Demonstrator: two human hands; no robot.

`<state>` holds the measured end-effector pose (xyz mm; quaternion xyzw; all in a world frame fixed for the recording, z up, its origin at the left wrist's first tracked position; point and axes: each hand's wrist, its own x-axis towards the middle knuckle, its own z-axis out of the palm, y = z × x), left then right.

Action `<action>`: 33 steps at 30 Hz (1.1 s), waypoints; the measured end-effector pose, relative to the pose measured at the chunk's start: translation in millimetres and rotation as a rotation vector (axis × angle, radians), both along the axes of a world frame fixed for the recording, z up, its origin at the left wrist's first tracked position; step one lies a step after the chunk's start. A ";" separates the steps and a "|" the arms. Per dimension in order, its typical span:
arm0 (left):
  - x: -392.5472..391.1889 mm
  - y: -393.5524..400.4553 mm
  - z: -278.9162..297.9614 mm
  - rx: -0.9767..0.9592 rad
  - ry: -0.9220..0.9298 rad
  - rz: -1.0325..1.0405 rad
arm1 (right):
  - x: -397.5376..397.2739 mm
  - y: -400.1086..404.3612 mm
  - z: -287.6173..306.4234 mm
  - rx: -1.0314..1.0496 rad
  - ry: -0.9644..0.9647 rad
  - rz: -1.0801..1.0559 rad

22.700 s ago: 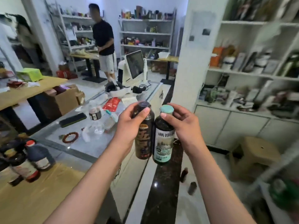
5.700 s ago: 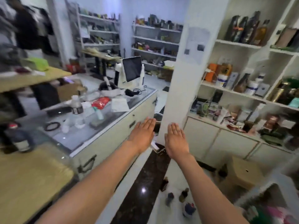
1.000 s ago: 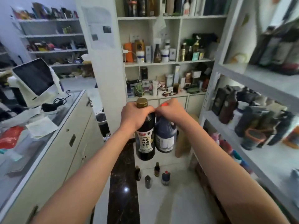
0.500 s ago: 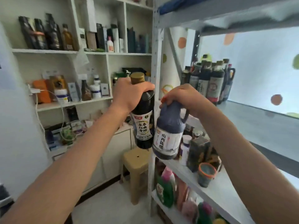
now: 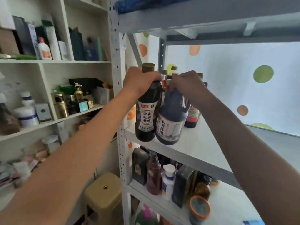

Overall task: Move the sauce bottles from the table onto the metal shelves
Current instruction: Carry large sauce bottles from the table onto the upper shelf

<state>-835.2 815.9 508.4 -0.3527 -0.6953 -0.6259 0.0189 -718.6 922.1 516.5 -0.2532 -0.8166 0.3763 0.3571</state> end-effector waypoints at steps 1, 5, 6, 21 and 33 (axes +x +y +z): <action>-4.7 11.6 -1.5 -0.009 -0.004 -0.007 | -5.3 9.9 -3.9 0.002 0.010 -0.018; -20.8 49.2 -3.7 -0.033 0.005 0.007 | -30.0 42.9 -16.0 0.077 0.010 -0.043; -23.8 58.1 -3.3 -0.051 0.022 0.002 | -35.0 50.1 -20.1 0.086 0.010 -0.036; -55.7 100.0 -45.8 0.217 -0.081 -0.114 | -59.0 80.6 -121.0 -0.220 0.522 -0.041; -40.8 74.4 -138.8 -0.067 -0.049 -0.047 | -47.4 74.8 -172.9 -0.127 0.232 -0.094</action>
